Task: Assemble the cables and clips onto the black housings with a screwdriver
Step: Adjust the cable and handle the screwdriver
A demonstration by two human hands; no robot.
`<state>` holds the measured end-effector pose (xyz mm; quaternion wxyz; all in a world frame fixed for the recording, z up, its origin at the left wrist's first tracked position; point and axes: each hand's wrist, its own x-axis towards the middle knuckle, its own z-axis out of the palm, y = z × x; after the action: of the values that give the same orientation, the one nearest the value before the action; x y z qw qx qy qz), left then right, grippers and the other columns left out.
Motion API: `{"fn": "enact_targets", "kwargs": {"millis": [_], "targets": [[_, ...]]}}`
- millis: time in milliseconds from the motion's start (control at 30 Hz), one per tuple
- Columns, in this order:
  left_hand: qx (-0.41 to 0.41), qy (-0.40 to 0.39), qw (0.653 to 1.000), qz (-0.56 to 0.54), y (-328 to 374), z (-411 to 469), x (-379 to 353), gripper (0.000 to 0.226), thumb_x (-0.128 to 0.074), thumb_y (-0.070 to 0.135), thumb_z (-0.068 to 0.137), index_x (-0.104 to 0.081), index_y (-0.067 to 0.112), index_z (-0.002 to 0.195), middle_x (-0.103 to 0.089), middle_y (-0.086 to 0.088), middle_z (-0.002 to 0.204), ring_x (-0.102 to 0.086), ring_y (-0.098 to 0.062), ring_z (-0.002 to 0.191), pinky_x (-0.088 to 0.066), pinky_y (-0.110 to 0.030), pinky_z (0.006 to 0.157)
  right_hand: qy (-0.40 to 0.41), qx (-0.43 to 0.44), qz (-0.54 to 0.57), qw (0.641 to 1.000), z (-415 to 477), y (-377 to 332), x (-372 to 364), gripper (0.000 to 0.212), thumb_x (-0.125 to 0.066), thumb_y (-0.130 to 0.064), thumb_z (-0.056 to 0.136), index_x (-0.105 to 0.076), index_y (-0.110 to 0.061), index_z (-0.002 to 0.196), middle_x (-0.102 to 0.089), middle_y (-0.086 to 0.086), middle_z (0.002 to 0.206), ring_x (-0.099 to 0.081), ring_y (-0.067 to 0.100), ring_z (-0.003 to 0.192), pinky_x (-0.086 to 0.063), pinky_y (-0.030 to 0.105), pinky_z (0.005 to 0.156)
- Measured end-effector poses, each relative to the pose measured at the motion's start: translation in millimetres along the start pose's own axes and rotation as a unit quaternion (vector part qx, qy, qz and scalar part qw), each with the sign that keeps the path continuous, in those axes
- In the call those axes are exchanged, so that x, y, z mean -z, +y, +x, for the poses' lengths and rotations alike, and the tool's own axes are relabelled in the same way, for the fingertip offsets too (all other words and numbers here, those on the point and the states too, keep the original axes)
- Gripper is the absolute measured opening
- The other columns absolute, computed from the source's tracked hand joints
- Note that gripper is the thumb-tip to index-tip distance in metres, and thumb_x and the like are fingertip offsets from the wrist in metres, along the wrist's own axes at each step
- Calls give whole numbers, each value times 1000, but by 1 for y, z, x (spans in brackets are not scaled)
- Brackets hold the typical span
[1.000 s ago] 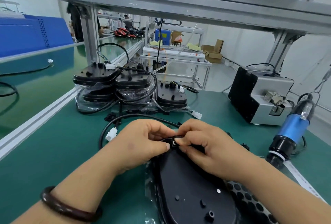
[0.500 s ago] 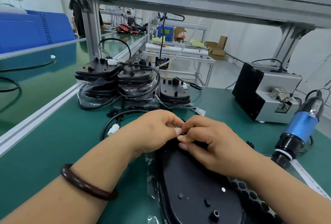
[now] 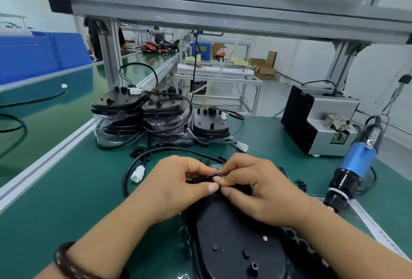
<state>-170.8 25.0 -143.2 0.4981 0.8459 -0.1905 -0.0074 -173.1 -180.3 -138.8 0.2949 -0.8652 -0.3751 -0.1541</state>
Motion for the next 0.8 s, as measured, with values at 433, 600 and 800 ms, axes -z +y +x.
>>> {"fn": "enact_targets", "kwargs": {"millis": [433, 600, 800], "targets": [[30, 68, 997, 28, -3, 5, -8, 17, -84, 32, 68, -75, 41, 78, -71, 26, 81, -66, 7, 80, -53, -24, 87, 448, -255, 222, 828, -49, 4, 131, 37, -66, -55, 75, -63, -19, 77, -68, 0, 69, -69, 10, 58, -56, 19, 54], [31, 52, 998, 16, -6, 6, -7, 16, -84, 31, 69, -75, 40, 79, -72, 24, 79, -68, 3, 79, -54, -28, 85, 443, -467, 270, 716, -111, 41, 106, 33, -58, -37, 91, -54, -5, 91, -57, 14, 87, -65, 15, 68, -54, 26, 69], [27, 51, 998, 9, -6, 6, -6, 17, -85, 30, 67, -76, 39, 78, -72, 23, 79, -68, 3, 79, -53, -26, 84, 383, -521, 407, 645, -96, 45, 90, 40, -60, -42, 86, -60, -6, 103, -66, 12, 95, -63, 23, 85, -48, 34, 71]]}}
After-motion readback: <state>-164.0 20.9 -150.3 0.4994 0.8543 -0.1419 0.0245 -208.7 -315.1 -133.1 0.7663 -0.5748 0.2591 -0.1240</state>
